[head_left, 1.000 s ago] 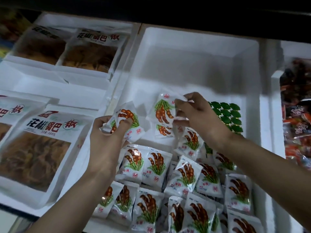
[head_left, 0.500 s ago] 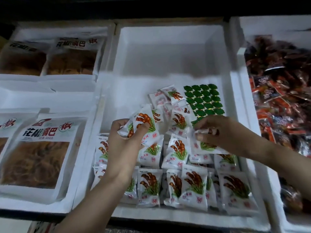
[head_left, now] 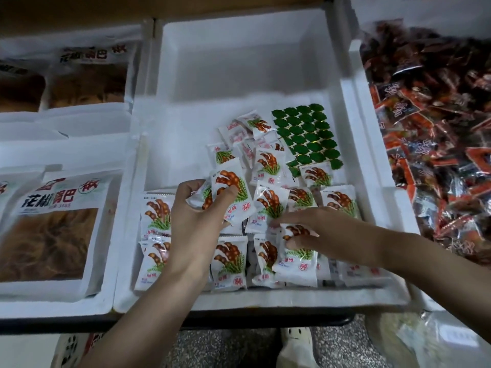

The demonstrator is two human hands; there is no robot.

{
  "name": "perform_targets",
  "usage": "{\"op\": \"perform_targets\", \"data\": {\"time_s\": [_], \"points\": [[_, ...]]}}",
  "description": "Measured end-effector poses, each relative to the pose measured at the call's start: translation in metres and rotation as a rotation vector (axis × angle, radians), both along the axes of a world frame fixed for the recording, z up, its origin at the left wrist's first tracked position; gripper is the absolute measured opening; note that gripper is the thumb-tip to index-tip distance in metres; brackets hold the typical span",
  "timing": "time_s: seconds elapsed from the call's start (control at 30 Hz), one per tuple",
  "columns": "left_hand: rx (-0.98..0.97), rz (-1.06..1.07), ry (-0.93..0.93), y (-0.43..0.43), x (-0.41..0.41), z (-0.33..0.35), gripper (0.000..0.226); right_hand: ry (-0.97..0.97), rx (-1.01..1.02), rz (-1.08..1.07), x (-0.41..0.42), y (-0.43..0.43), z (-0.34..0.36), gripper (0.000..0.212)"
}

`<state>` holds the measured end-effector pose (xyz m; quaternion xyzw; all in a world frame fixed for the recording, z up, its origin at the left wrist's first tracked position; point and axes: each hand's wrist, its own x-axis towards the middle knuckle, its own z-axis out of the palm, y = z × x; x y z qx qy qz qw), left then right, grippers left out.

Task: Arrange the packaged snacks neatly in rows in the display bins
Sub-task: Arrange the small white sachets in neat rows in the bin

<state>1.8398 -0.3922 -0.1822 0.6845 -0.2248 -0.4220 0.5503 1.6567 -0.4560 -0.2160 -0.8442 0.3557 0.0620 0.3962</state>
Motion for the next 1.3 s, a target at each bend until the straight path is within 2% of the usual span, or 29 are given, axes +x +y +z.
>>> {"op": "perform_targets", "data": {"time_s": [0.17, 0.57, 0.73, 0.8, 0.9, 0.97, 1.17, 1.3], "points": [[-0.012, -0.001, 0.006, 0.009, 0.002, -0.002, 0.027, -0.061, 0.056, -0.069, 0.001, 0.011, -0.004, 0.035], [-0.025, 0.038, 0.045, 0.027, 0.011, -0.004, 0.029, -0.069, -0.319, -0.054, -0.005, 0.025, -0.005, 0.045], [-0.038, 0.069, 0.057, 0.031, 0.017, -0.001, 0.027, -0.212, -0.509, -0.080, 0.009, 0.031, 0.005, 0.042], [-0.059, 0.048, 0.072, 0.034, 0.020, 0.002, 0.027, -0.331, -0.402, -0.125, 0.026, 0.041, 0.016, 0.044], [-0.083, -0.006, 0.104, 0.042, 0.024, 0.006, 0.025, -0.504, 0.007, -0.314, 0.058, 0.053, 0.032, 0.051], [-0.094, -0.081, 0.076, 0.048, 0.027, 0.007, 0.027, -0.565, 0.188, -0.404, 0.074, 0.054, 0.033, 0.042], [-0.057, -0.137, -0.045, 0.062, 0.045, 0.007, 0.049, -0.628, 0.440, -0.533, 0.094, 0.052, 0.030, 0.034], [-0.044, -0.128, 0.039, 0.075, 0.055, 0.004, 0.039, -0.605, 0.499, -0.531, 0.099, 0.055, 0.025, 0.012]]}}
